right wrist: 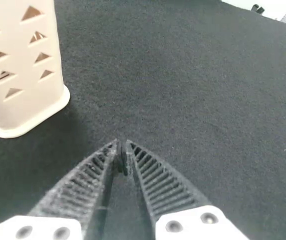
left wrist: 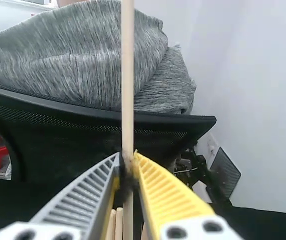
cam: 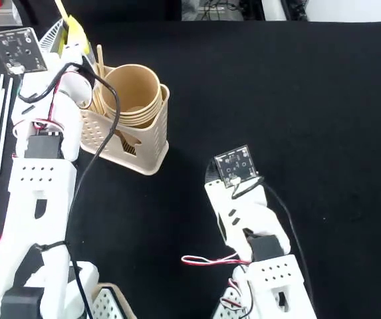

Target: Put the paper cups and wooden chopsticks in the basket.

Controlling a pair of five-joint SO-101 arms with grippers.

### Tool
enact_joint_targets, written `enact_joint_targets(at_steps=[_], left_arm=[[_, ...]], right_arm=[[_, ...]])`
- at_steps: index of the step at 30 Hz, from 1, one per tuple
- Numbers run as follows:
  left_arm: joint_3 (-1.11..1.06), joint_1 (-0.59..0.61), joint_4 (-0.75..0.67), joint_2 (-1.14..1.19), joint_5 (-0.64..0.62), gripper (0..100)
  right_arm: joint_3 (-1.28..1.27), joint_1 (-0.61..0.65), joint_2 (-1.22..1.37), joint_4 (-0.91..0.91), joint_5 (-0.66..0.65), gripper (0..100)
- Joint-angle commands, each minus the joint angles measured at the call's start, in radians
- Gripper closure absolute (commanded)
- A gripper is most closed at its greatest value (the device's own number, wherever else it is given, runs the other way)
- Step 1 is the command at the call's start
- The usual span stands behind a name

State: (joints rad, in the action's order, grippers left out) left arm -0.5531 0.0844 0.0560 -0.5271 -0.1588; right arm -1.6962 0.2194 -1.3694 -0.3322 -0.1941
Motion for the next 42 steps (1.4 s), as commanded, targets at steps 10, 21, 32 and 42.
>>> enact_joint_targets(at_steps=[10, 21, 32, 42], left_arm=[[0.325, -0.012, 0.551, 0.008, 0.032, 80], [0.707, 0.259, 1.026, 0.043, 0.071, 78], [0.851, 0.684, 1.117, 0.663, 0.311, 78], [1.336, 0.694, 1.079, 1.343, 0.336, 78]], right_arm=[[0.001, -0.006, -0.012, 0.005, -0.008, 98.2], [0.001, -0.006, -0.012, 0.005, -0.008, 98.2], [0.001, -0.005, -0.012, 0.005, -0.046, 98.2], [0.001, -0.005, -0.008, 0.005, -0.048, 98.2]])
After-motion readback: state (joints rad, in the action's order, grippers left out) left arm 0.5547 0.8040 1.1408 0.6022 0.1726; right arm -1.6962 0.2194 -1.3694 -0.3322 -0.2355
